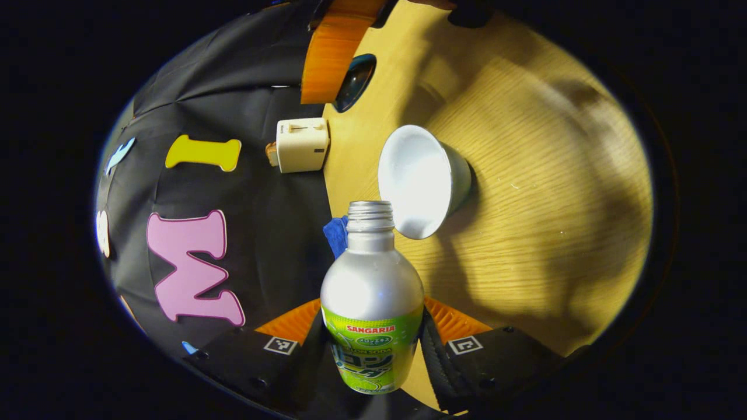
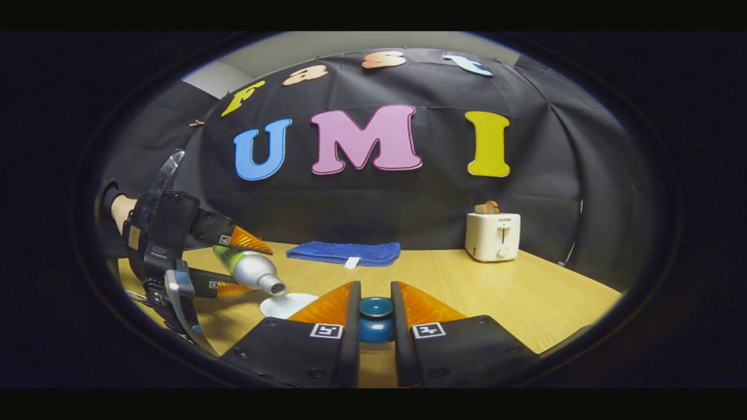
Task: Open the teacup lid with one hand, grasp the water bottle and pour water into the teacup with the other hand; after pouring, place the water bottle on the coaster and then close the teacup lid.
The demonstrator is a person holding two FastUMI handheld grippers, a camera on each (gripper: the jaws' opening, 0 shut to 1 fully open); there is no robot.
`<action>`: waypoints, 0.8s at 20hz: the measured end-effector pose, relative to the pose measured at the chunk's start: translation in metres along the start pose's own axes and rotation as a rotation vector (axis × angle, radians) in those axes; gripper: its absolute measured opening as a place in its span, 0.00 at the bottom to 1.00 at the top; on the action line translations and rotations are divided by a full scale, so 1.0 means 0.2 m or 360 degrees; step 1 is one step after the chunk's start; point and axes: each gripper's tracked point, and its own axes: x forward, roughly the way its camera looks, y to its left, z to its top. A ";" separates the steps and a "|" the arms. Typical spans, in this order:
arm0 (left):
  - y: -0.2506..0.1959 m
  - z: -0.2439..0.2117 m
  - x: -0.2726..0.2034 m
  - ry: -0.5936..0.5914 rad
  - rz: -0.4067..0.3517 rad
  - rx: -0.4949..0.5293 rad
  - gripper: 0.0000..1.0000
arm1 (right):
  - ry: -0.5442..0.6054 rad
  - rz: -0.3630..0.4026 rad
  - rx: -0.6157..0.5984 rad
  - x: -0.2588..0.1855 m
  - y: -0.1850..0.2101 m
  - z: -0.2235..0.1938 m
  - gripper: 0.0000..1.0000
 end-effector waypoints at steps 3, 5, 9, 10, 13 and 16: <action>-0.02 -0.01 -0.01 0.0026 -0.0032 0.0096 0.78 | 0.0000 0.0000 0.0002 0.00 0.00 0.00 0.34; -0.03 -0.01 -0.01 0.0043 -0.0041 0.0139 0.78 | 0.0000 0.0000 0.0001 0.00 0.00 0.00 0.33; -0.04 -0.03 -0.01 0.0064 -0.0039 0.0231 0.78 | -0.0001 0.0004 0.0001 0.00 0.00 0.00 0.34; -0.05 -0.02 -0.01 0.0072 -0.0042 0.0257 0.79 | -0.0001 0.0004 0.0000 0.00 0.00 0.00 0.34; -0.06 -0.04 -0.03 0.0086 -0.0046 0.0322 0.79 | 0.0001 0.0005 -0.0001 0.00 0.00 0.00 0.34; -0.07 -0.04 -0.03 0.0095 -0.0045 0.0371 0.78 | 0.0000 0.0000 0.0000 -0.01 0.00 0.00 0.34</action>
